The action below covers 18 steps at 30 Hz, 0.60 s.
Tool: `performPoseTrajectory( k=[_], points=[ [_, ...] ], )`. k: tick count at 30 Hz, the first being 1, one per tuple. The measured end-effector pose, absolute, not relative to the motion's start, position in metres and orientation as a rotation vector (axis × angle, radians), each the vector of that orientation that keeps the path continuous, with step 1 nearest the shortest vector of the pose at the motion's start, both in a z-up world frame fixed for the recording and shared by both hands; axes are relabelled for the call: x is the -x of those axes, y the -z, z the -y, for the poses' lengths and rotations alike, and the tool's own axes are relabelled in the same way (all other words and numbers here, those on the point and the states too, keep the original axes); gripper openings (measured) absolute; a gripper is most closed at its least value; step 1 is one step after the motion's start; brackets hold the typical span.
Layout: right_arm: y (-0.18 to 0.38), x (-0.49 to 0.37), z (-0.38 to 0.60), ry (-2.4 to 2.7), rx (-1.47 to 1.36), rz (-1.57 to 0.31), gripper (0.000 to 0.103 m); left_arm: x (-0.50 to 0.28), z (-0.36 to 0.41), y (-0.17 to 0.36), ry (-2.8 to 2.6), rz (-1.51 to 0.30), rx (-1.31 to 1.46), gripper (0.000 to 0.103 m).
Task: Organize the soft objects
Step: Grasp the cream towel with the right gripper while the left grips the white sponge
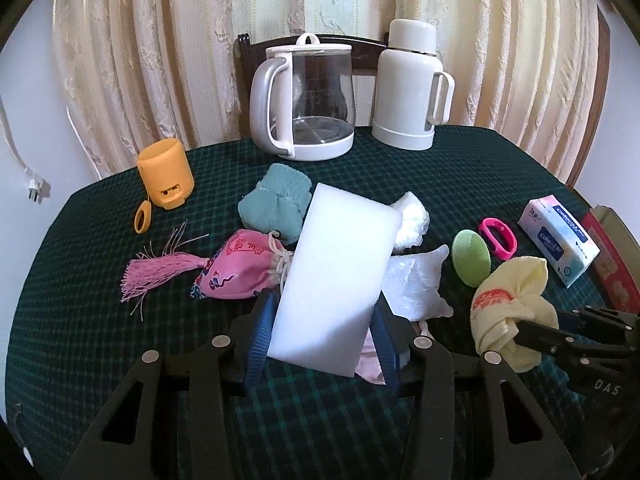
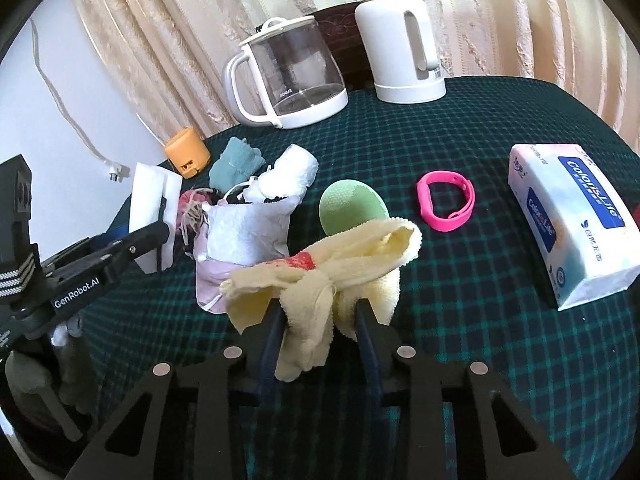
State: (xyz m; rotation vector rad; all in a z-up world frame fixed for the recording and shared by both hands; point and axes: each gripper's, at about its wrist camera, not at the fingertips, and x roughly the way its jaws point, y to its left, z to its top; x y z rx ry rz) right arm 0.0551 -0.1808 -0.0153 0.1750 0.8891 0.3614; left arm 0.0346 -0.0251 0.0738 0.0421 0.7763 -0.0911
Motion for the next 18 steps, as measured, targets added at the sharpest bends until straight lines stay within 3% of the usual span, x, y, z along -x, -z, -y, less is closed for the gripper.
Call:
performPoseTrajectory(
  k=[10, 12, 18],
  points=[
    [0.003, -0.044, 0.192, -0.365, -0.208, -0.859, 0.034, -0.032, 0.031, -0.074, 0.067, -0.774, -0.066, 0.048],
    [-0.004, -0.04, 0.196, -0.372, -0.218, -0.839, 0.027, -0.03, 0.032, -0.075, 0.062, -0.771, -0.071, 0.048],
    [-0.016, -0.032, 0.201, -0.38, -0.214, -0.811, 0.027, -0.026, 0.037, -0.08, 0.061, -0.758, -0.081, 0.048]
  ],
)
